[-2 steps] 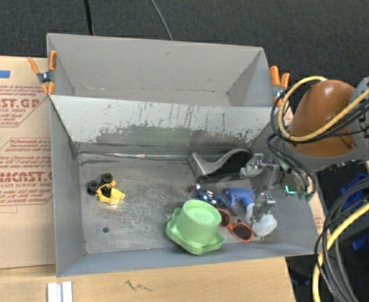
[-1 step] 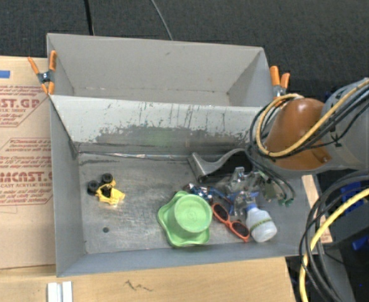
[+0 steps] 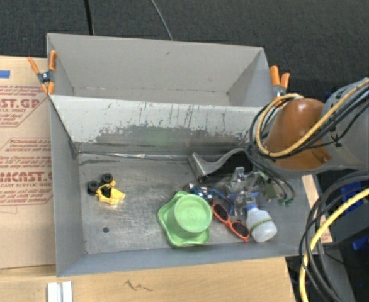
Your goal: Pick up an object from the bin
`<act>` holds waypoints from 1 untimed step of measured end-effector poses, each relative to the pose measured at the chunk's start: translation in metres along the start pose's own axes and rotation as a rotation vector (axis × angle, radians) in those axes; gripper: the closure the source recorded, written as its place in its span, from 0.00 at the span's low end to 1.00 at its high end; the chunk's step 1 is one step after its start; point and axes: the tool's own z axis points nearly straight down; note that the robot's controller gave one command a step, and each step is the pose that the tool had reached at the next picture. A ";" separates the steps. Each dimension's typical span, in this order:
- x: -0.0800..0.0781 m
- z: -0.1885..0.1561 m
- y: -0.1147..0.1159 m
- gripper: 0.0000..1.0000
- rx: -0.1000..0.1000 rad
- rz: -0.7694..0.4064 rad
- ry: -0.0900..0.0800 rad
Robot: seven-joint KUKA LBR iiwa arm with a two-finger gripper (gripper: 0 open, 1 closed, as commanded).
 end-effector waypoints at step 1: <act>-0.005 -0.033 -0.004 1.00 -0.008 0.009 0.038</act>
Offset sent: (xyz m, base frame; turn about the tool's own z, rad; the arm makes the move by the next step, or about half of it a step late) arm -0.0028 -0.0098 0.0823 0.0269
